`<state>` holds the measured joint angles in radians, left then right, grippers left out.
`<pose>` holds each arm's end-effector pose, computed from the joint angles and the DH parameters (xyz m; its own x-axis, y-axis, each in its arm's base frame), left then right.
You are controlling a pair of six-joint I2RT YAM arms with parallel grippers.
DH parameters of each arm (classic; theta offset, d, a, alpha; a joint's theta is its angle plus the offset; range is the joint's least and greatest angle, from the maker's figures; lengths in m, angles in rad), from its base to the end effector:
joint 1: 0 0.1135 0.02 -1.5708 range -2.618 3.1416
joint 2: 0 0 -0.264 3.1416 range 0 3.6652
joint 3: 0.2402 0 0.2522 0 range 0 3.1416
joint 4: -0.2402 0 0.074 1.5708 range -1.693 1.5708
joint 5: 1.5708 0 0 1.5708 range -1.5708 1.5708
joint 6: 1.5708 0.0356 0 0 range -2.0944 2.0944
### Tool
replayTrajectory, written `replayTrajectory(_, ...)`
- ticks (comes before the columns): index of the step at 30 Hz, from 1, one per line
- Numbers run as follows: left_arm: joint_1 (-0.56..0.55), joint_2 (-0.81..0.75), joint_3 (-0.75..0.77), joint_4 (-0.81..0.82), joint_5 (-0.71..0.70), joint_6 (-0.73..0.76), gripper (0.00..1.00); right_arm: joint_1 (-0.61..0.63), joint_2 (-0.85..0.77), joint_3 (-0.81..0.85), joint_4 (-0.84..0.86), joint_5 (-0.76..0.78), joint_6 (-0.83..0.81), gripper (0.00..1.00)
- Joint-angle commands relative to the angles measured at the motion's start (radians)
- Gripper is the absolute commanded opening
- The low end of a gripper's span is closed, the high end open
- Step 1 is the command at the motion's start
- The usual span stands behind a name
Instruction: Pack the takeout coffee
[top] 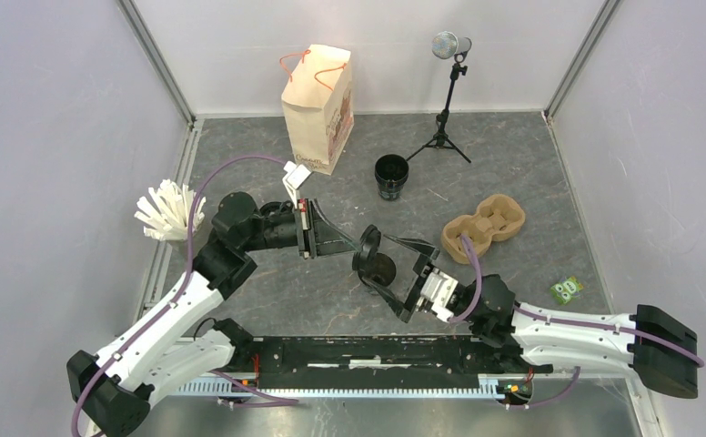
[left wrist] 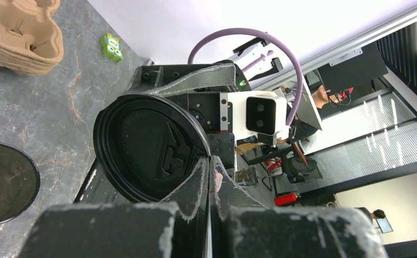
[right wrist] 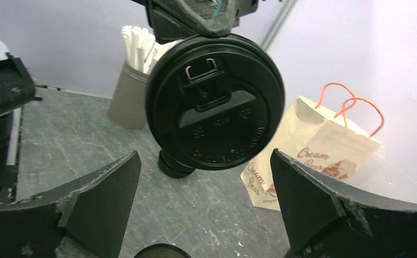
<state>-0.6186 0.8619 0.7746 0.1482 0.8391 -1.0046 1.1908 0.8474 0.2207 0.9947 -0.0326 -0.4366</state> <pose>0.1435 -0.1347 0.3583 -0.8110 -0.1148 -0.5737 0.5742 0.0312 -0.8181 0.0661 0.1686 0.2557 0.5182 0.1579 -0.8406 -0.7949 0.4516 -0.4052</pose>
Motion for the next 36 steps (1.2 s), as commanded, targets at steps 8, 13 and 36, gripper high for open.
replayTrajectory(8, -0.012, -0.022, 0.025, -0.095, -0.011, 0.086, 0.02, 0.029, -0.017, 0.051, 0.004, 0.072, -0.059, 0.98)
replayTrajectory(13, -0.014, -0.018, 0.020, -0.102, -0.008, 0.091, 0.02, 0.045, 0.004, 0.076, -0.036, 0.055, -0.069, 0.98)
replayTrajectory(36, -0.015, -0.009, 0.074, -0.254, 0.014, 0.177, 0.02, 0.079, 0.028, 0.084, -0.066, 0.065, -0.113, 0.98)
